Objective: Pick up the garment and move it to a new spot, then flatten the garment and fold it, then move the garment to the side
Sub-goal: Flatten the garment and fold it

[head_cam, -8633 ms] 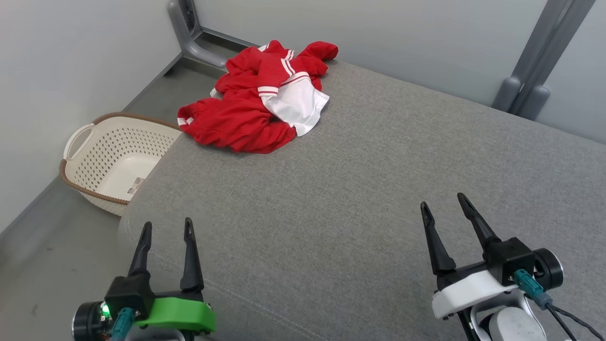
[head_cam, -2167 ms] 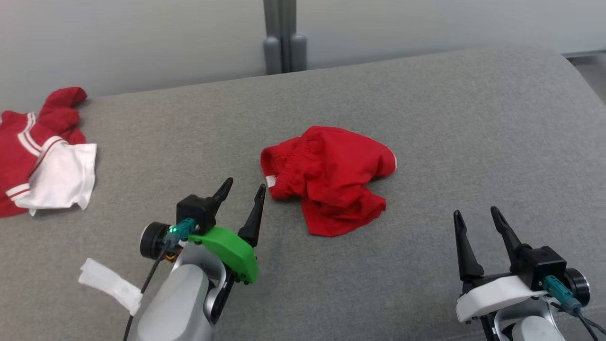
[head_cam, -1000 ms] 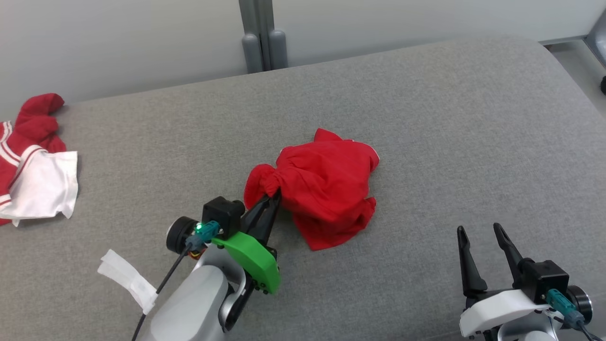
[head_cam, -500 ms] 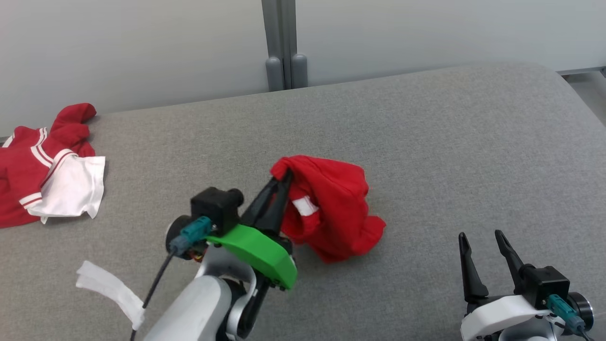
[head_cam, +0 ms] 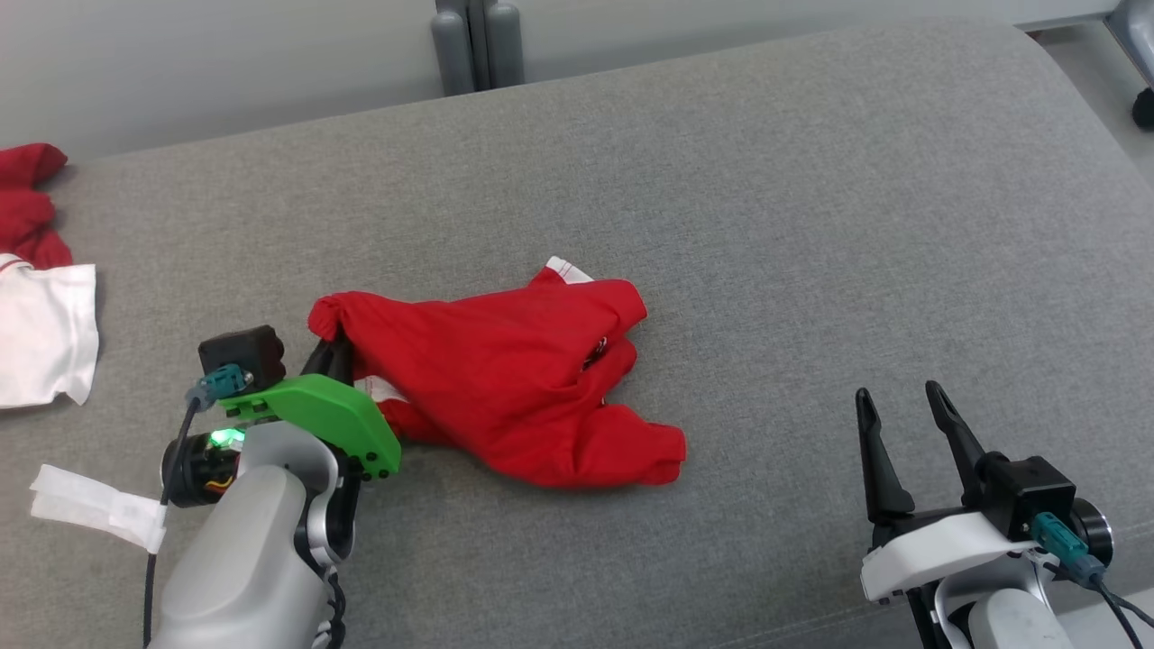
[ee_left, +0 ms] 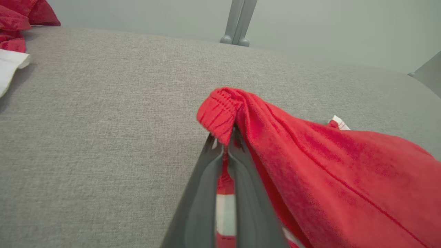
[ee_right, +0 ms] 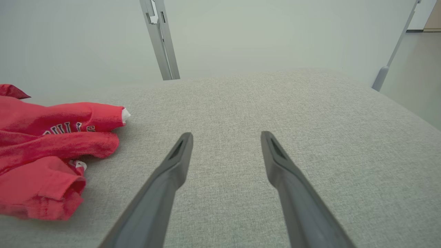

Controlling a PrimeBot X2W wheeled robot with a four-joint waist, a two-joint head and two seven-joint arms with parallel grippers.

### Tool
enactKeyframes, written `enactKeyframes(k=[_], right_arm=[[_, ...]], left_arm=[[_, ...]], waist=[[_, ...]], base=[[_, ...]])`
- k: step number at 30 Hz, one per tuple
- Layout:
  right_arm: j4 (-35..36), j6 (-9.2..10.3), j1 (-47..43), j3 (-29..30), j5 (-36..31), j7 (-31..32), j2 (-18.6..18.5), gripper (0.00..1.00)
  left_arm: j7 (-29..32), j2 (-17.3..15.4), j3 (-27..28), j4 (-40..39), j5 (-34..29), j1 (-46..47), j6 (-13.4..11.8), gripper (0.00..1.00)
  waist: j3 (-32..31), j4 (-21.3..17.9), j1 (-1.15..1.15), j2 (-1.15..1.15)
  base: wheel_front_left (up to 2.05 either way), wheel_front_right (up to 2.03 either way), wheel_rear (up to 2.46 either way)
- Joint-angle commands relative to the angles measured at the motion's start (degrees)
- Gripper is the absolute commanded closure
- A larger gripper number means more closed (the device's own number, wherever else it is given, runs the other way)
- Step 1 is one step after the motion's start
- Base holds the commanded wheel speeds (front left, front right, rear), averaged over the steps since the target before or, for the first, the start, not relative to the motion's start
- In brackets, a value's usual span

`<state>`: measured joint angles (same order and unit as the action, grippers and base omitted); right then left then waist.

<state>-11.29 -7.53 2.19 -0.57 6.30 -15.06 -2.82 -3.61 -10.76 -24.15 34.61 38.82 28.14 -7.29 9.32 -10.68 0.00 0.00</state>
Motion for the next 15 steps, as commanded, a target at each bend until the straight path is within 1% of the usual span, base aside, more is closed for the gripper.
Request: enactKeyframes(k=[1, 7, 8, 9, 10, 15], right_arm=[[0.1, 0.08, 1.0, -0.1, 0.1, -0.2, -0.1, 0.00], [-0.3, 0.08, 1.9, 0.0, 0.3, -0.2, -0.1, 0.00], [-0.3, 0.08, 1.9, 0.1, 0.3, -0.2, -0.1, 0.00], [-0.4, 0.08, 1.7, 0.3, 0.3, -0.2, -0.1, 0.00], [-0.5, 0.08, 1.6, 0.5, 0.2, -0.2, -0.1, 0.00], [-0.5, 0.08, 0.8, 1.1, -0.4, -0.2, -0.1, 0.00]], left_arm=[[-0.8, -0.3, 0.6, 2.2, 0.3, 1.9, 0.3, 1.00], [-4.6, 0.2, 0.9, 11.0, 0.2, 5.9, 2.4, 1.00], [-5.4, 0.2, 0.8, 11.8, -0.2, 6.3, 2.7, 0.83], [-6.5, 0.4, 0.7, 12.9, -0.3, 6.7, 3.0, 0.24], [-7.1, 0.7, 0.6, 13.7, -0.5, 6.9, 3.3, 0.00], [-10.3, 2.3, -0.4, 15.8, -1.8, 8.0, 4.9, 0.00]], waist=[[2.8, -2.2, 0.00, 0.00], [3.7, -2.7, 0.00, 0.00], [3.7, -2.7, 0.00, 0.00], [3.5, -2.5, 0.00, 0.00], [3.3, -2.2, 0.00, 0.00], [1.1, 0.1, 0.00, 0.00]], base=[[0.00, 0.00, 0.00], [0.00, 0.00, 0.00], [0.00, 0.00, 0.00], [0.00, 0.00, 0.00], [0.00, 0.00, 0.00], [0.00, 0.00, 0.00]])
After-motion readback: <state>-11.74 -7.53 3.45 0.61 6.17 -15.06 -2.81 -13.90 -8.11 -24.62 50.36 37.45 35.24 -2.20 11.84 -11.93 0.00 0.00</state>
